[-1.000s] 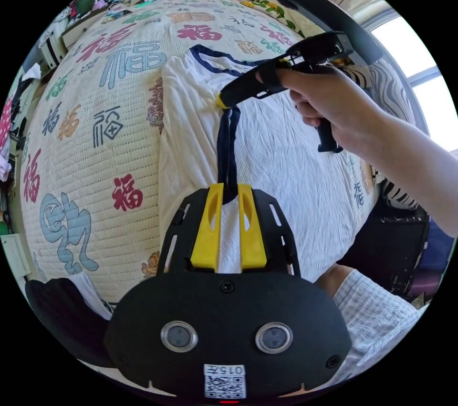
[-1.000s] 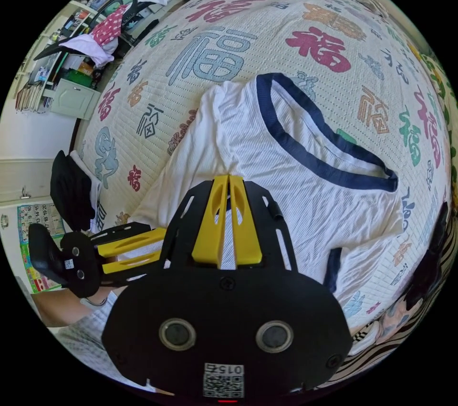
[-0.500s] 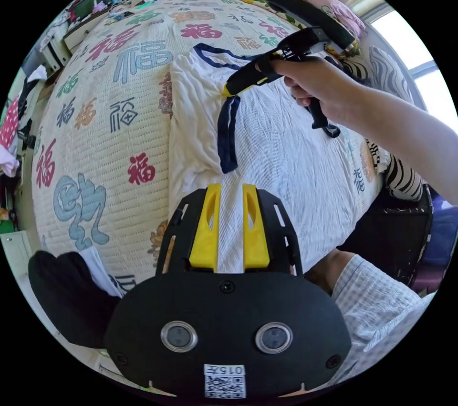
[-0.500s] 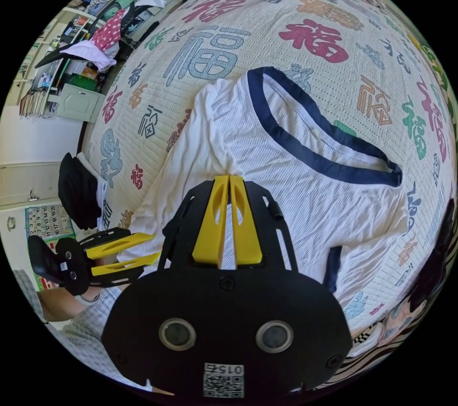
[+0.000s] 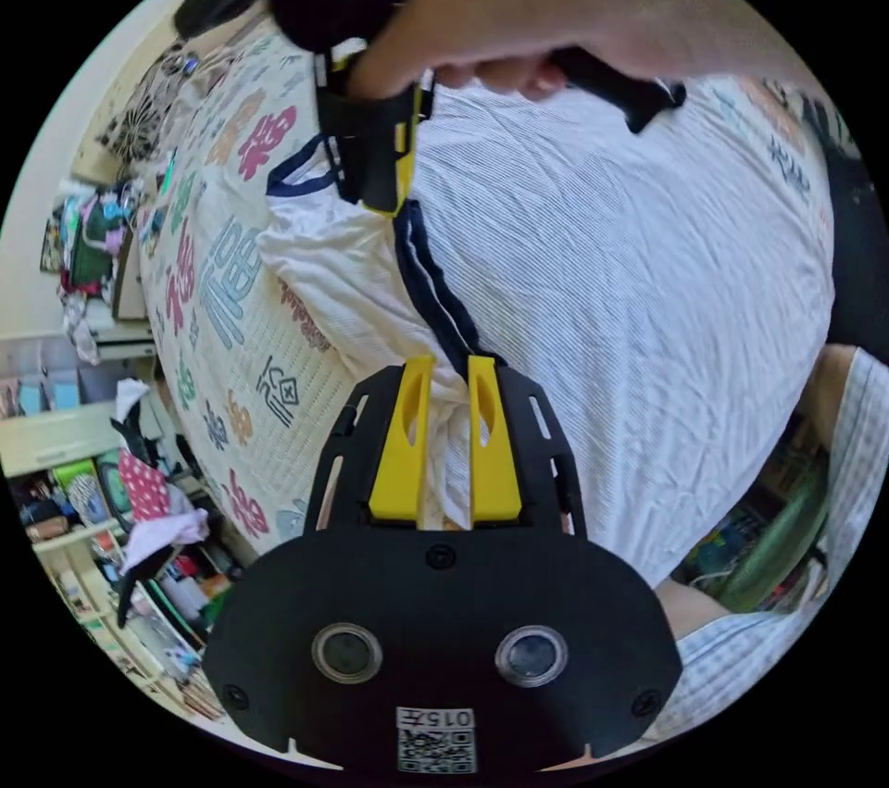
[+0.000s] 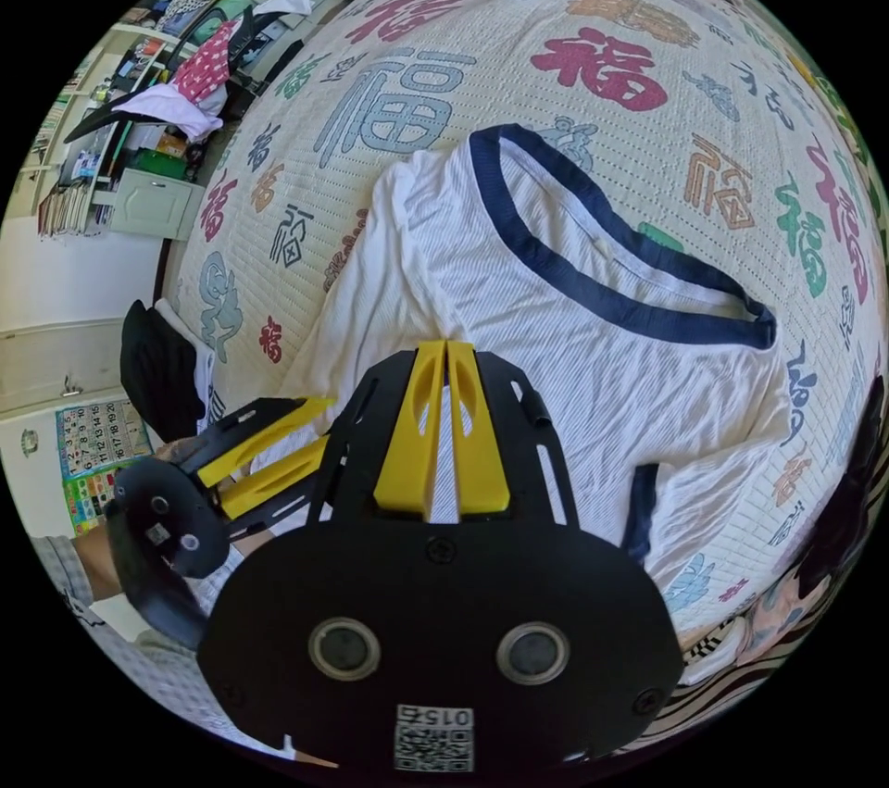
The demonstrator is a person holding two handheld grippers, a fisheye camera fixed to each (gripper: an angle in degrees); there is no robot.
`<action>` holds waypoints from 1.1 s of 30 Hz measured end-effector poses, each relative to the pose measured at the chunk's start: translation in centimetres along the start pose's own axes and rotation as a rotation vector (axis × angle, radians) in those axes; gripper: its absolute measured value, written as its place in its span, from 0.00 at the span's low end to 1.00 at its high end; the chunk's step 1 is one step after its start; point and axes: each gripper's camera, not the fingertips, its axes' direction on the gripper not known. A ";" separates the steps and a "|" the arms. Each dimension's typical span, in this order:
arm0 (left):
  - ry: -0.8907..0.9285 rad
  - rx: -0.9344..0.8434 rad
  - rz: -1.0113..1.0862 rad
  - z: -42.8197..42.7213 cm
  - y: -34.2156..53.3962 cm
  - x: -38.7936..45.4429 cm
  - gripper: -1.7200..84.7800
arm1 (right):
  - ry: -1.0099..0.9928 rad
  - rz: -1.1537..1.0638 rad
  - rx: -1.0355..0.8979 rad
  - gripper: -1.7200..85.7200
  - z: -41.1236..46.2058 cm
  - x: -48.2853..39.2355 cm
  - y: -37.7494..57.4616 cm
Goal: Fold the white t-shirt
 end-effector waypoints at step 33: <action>0.492 0.308 -0.478 1.2 -2.9 -28.5 0.15 | 0.145 0.054 0.108 0.09 -14.3 8.7 9.4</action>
